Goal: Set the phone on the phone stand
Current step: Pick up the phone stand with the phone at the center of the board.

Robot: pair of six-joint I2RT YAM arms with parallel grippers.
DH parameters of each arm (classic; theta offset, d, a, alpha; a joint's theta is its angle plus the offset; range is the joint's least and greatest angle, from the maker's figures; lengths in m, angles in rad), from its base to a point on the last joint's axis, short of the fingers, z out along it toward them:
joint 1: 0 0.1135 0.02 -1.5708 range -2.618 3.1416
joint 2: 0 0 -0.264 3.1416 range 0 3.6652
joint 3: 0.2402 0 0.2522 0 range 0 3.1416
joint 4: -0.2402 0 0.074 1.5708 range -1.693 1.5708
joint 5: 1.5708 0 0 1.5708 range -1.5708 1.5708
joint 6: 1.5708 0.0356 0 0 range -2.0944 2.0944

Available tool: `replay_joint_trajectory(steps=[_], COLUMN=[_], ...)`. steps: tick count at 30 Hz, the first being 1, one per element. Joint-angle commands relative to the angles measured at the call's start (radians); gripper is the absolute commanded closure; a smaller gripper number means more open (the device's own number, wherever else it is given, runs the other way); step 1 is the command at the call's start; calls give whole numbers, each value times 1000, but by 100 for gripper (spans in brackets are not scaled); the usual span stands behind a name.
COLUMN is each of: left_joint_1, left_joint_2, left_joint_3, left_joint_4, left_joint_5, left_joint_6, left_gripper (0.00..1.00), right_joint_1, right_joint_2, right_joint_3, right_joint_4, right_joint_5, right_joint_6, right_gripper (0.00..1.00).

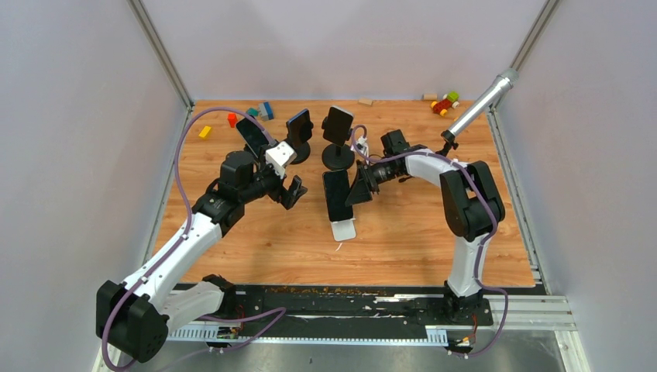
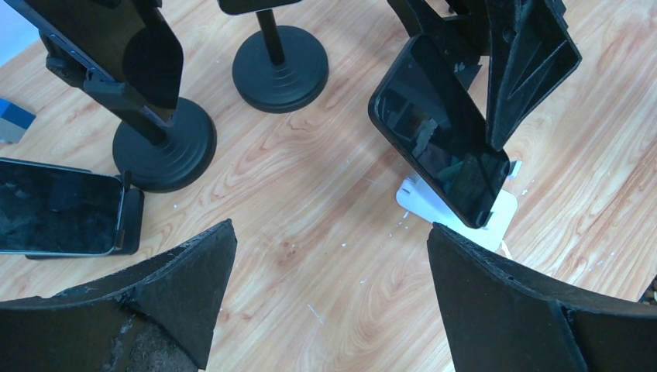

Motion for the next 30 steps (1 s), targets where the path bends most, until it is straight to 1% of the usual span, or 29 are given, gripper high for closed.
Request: replay_joint_trajectory(steps=[1,5,8,10,12,21,30], left_joint_1=[4,4,4,3,5,4,4], left_joint_2=[-7,-9,-10,-10,-10,-9,-9], left_joint_3=[-5,-6,-6,-6,-7,-11,-10], left_joint_4=[30,28,27,27,27,32,36], left_joint_5=[8,10,10,9,9,9,22], left_joint_6=[21,22,21,21,22,25,15], left_gripper=[0,0,0,0,0,0,0], right_joint_1=[15,16,16,16,14,-36,-123], right_joint_2=[23,45,63,72,75,31,40], right_joint_3=[56,74,89,99,107,100,104], right_joint_4=[16,9,-3,-19,-38,-86,-84], right_joint_5=[-75,-81,-95,-107,-114,-134,-87], right_joint_6=[-4,-6,-13,-22,-35,-56,-66], right_gripper=[43,49,56,67,74,100,100])
